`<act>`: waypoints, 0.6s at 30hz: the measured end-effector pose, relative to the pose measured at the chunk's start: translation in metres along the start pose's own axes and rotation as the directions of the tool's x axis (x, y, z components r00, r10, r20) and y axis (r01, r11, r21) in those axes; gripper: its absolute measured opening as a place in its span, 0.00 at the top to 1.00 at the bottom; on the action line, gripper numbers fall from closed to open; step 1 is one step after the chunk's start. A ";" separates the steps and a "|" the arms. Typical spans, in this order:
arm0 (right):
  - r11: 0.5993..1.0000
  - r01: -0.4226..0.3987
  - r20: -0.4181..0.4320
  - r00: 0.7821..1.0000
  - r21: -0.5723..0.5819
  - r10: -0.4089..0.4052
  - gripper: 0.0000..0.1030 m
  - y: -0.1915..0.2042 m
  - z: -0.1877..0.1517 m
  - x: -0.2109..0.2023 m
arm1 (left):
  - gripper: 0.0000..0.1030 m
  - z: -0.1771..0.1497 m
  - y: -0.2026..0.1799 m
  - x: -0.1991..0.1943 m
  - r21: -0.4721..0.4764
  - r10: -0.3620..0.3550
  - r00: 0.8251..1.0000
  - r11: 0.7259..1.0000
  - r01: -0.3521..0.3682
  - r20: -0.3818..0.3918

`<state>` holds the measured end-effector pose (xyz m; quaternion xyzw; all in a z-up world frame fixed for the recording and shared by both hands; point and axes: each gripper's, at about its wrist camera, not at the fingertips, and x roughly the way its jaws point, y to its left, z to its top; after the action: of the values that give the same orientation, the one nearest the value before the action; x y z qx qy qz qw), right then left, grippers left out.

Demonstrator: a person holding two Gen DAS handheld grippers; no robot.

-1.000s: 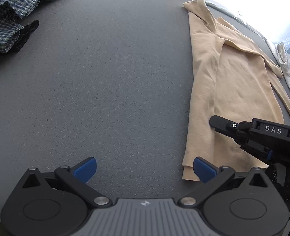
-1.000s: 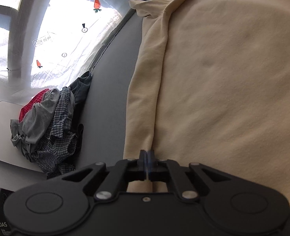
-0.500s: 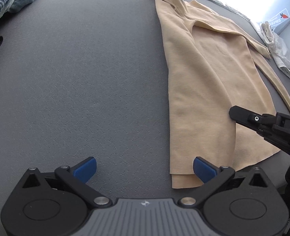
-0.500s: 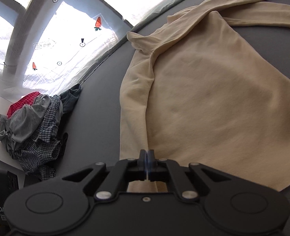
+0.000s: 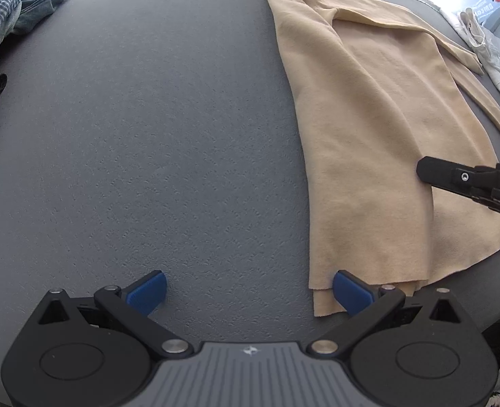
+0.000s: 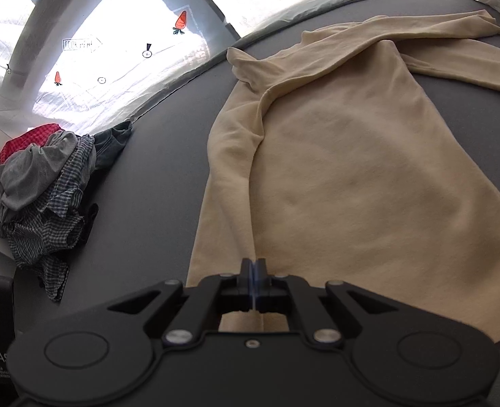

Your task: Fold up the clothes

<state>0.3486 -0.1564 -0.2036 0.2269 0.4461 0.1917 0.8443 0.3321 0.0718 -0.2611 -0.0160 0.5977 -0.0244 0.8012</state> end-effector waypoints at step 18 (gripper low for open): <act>0.986 -0.038 -0.124 0.991 0.159 0.059 0.93 -0.032 -0.011 0.010 | 0.00 0.005 -0.006 0.005 -0.002 0.039 0.999 0.999 -0.039 -0.014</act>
<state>0.3487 -0.1752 -0.2336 0.2905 0.5075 0.1908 0.7885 0.3381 0.0651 -0.2640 -0.0048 0.6035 -0.0082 0.7973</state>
